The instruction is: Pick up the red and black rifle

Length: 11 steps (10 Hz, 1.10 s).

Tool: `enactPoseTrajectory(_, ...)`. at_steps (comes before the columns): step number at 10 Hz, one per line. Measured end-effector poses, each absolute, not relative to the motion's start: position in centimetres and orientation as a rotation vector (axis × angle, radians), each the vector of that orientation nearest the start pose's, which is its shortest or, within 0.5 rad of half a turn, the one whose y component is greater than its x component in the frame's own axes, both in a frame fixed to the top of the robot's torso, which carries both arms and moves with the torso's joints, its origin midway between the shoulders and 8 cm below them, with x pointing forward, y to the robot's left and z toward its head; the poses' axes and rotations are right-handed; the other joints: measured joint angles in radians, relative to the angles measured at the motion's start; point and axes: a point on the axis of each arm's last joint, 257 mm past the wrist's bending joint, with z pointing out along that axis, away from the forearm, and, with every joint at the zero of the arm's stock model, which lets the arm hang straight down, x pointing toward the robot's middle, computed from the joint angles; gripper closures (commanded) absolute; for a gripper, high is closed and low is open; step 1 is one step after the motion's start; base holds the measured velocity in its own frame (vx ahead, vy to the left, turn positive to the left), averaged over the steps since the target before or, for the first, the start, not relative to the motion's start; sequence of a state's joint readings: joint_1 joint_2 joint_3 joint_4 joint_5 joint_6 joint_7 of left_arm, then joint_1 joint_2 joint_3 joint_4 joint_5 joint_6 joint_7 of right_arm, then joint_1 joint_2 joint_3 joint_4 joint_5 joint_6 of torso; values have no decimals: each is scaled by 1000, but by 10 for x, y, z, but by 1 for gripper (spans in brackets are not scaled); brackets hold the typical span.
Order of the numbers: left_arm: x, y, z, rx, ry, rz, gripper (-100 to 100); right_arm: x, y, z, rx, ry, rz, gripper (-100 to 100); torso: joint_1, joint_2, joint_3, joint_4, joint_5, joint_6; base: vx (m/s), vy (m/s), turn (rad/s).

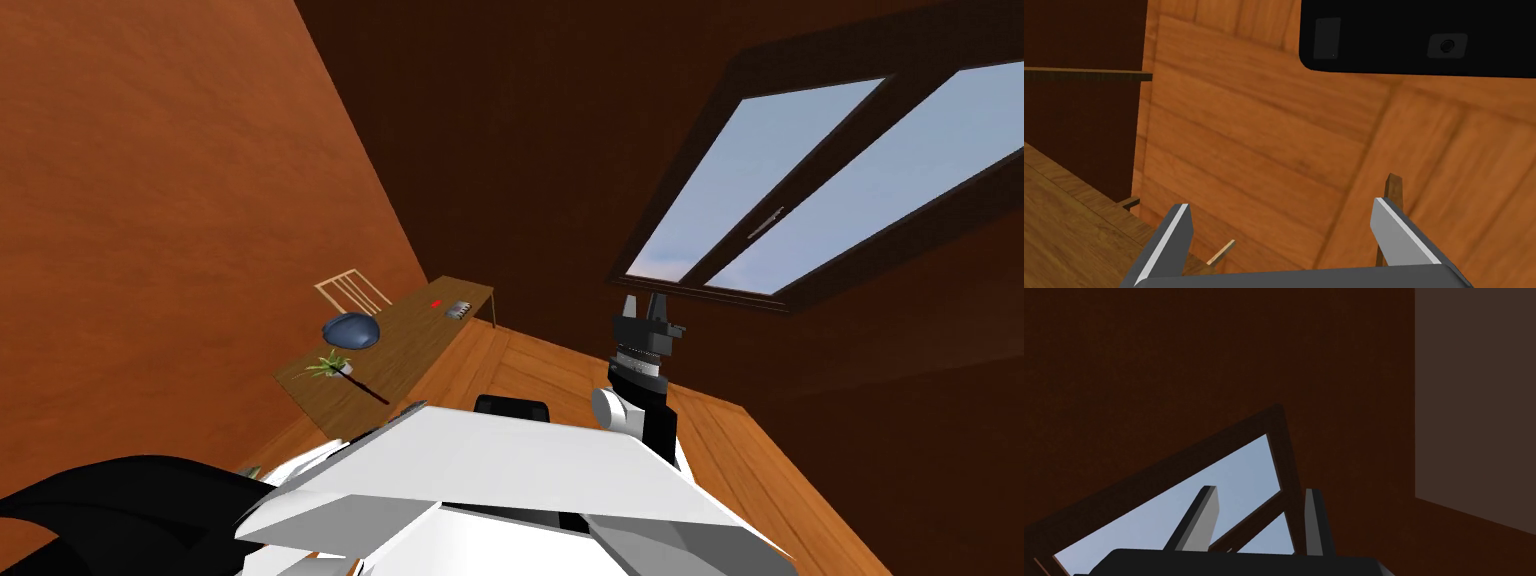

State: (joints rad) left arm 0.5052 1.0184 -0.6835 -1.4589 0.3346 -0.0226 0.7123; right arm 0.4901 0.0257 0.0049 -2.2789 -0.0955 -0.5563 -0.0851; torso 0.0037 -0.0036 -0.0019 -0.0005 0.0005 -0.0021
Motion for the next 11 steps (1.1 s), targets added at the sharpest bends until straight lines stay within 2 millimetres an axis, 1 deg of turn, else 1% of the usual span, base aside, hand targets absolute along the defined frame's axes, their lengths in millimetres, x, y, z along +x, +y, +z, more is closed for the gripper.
enactPoseTrajectory(1,110,418,-533,-2033,2011,-558,-100,333,-290,37,711,457,1460,0,1,0,0,0,0,1,106,47,-362)
enactPoseTrajectory(2,94,442,-541,-2050,2021,-454,-100,333,-290,37,711,457,1460,0,1,-1,-1,0,0,2,78,45,-116)
enactPoseTrajectory(3,80,455,-537,-2058,2025,-399,-100,333,-290,37,711,457,1460,0,1,0,0,0,0,0,78,47,-160)
enactPoseTrajectory(5,34,509,-530,-2074,2037,-221,-100,333,-290,37,711,457,1460,0,2,-1,-1,0,0,1,107,88,-306)
enactPoseTrajectory(6,16,527,-521,-2076,2041,-128,-100,333,-290,37,711,457,1460,0,4,-2,-1,0,1,1,79,78,-88)
enactPoseTrajectory(7,6,541,-520,-2076,2045,-74,-100,333,-290,37,711,457,1460,0,2,-1,0,0,1,0,34,14,30)
enactPoseTrajectory(8,1,546,-523,-2077,2042,-58,-100,333,-290,37,711,457,1460,0,-1,2,1,0,0,0,36,6,-141)
enactPoseTrajectory(9,-15,559,-520,-2075,2043,-2,-100,333,-290,37,711,457,1460,0,-2,2,1,1,0,0,79,47,-243)
enactPoseTrajectory(10,-31,578,-510,-2069,2045,76,-100,333,-290,37,711,457,1460,0,0,0,0,0,0,1,70,69,-100)
enactPoseTrajectory(11,-39,591,-508,-2066,2042,119,-100,333,-290,37,711,457,1460,0,1,0,0,0,0,0,60,64,-121)
